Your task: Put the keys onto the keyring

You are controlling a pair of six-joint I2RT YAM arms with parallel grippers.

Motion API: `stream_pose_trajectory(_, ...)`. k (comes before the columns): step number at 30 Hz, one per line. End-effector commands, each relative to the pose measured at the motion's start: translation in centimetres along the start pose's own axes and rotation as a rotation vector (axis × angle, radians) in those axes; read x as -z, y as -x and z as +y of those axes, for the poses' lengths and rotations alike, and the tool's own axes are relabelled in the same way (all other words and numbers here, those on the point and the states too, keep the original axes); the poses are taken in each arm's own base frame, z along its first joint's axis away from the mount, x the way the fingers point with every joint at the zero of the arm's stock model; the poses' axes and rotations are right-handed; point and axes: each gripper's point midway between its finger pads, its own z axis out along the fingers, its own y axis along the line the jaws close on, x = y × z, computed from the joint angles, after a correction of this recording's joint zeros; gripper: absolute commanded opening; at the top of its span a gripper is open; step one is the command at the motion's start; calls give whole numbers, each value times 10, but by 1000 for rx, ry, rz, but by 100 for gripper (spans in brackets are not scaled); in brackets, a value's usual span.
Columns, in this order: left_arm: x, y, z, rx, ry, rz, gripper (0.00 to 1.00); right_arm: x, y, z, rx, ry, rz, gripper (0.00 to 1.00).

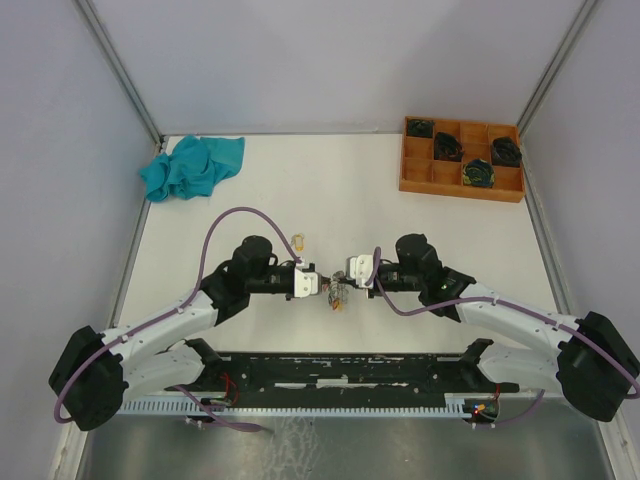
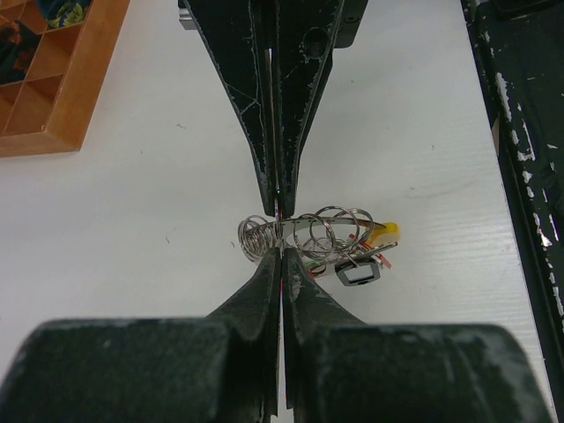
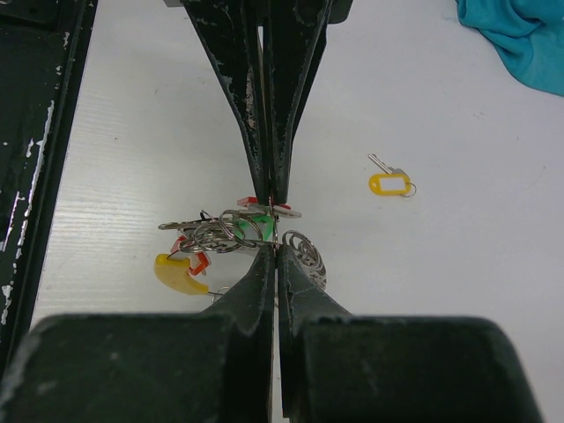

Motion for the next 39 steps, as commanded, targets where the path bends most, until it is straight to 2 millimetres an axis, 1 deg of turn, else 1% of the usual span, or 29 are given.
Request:
stream_pose_trajectory(1,-1,17,12,-7,34,-45,3,0,19,-9,65,-29,-52,1)
stream_pose_trajectory(6,0,17,16,-2,55,-35,3,-1,15,-9,66,-30,-42,1)
stream_pose_trajectory(15,0,19,16,6,51,-41,3,-2,14,-9,71,-29,-35,1)
stream_pose_trajectory(22,-1,22,11,6,24,-60,3,-2,13,-10,73,-36,-28,1)
stream_pose_trajectory(39,1,26,14,4,38,-70,3,-3,8,-10,74,-41,-12,1)
